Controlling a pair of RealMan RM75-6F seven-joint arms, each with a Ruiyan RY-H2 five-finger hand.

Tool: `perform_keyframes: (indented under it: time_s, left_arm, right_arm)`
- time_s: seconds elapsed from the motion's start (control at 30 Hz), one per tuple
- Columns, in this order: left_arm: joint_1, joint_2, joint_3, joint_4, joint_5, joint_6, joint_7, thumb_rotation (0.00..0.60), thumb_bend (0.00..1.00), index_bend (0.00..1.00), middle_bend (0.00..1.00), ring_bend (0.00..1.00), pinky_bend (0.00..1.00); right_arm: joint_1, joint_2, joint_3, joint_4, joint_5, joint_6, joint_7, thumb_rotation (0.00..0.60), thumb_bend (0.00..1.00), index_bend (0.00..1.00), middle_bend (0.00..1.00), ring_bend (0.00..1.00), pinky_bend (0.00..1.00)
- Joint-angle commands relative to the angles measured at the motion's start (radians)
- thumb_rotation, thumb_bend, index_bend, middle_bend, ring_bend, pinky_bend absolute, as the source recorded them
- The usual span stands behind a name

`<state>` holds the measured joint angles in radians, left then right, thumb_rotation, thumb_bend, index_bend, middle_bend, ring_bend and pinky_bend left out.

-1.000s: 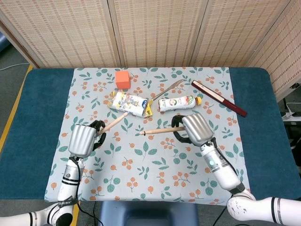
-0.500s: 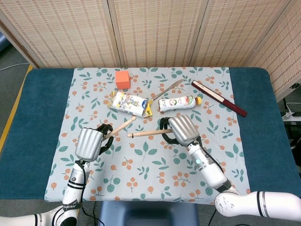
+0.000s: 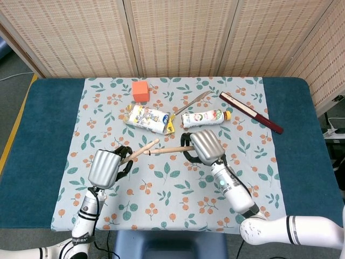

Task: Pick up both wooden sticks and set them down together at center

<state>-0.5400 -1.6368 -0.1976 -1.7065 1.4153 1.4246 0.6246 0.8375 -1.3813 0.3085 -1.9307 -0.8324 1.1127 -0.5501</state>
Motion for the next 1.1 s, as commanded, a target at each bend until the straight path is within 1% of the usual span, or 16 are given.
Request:
perform_keyframes:
  time_s: [0.03, 0.3, 0.67, 1.1]
  left_arm:
    - [-0.002, -0.006, 0.001, 0.008, -0.001, -0.006, 0.000, 0.600, 0.39, 0.68, 0.80, 1.00, 1.00]
    - [-0.007, -0.025, -0.005, 0.035, -0.011, -0.017, -0.004, 0.600, 0.40, 0.68, 0.80, 1.00, 1.00]
    - [-0.003, -0.028, -0.012, 0.045, -0.028, -0.021, -0.005, 0.600, 0.39, 0.68, 0.80, 1.00, 1.00]
    - [0.006, -0.011, 0.023, -0.003, 0.047, -0.006, -0.016, 0.600, 0.39, 0.68, 0.80, 1.00, 1.00]
  right_arm:
    - [0.003, 0.002, -0.006, -0.012, -0.009, 0.002, 0.005, 0.600, 0.97, 0.83, 0.65, 0.79, 1.00]
    - [0.004, 0.015, -0.028, -0.047, -0.029, 0.006, 0.013, 0.600, 0.97, 0.83, 0.65, 0.79, 1.00]
    - [0.009, 0.016, -0.046, -0.052, -0.041, 0.001, 0.033, 0.600, 0.97, 0.83, 0.65, 0.79, 1.00]
    - [0.044, -0.020, -0.016, -0.002, -0.009, -0.009, 0.065, 0.600, 0.97, 0.83, 0.65, 0.79, 1.00]
